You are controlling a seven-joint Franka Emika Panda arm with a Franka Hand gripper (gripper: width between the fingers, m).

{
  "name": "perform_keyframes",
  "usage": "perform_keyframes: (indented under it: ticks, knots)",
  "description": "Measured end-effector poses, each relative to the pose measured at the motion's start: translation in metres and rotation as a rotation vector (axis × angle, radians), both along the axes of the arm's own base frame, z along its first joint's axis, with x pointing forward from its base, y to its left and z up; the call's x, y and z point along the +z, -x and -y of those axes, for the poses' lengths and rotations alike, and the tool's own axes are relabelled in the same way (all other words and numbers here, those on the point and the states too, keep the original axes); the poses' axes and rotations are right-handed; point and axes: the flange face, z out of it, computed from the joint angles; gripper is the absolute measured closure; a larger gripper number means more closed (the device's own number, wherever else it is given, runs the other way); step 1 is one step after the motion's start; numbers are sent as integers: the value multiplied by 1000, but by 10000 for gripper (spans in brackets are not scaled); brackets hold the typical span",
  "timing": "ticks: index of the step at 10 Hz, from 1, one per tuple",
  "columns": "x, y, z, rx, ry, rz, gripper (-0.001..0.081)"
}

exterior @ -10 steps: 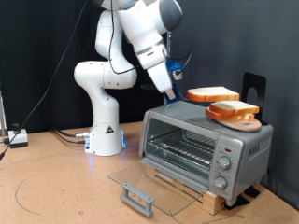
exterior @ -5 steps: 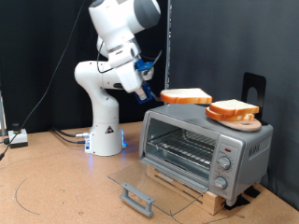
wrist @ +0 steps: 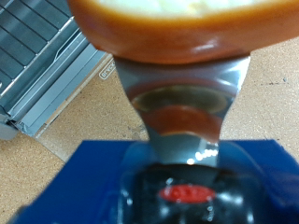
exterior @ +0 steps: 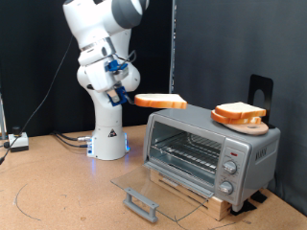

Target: Make a piece of toast with the oven

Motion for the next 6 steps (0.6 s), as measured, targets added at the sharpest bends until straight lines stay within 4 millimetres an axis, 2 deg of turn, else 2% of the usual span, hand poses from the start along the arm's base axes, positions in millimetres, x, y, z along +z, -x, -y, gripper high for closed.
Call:
perform_keyframes:
  ticks: [3,6]
  knots:
    - [-9,3,-2,46,7,4,411]
    - [-45,11,3,100,12,-9,411]
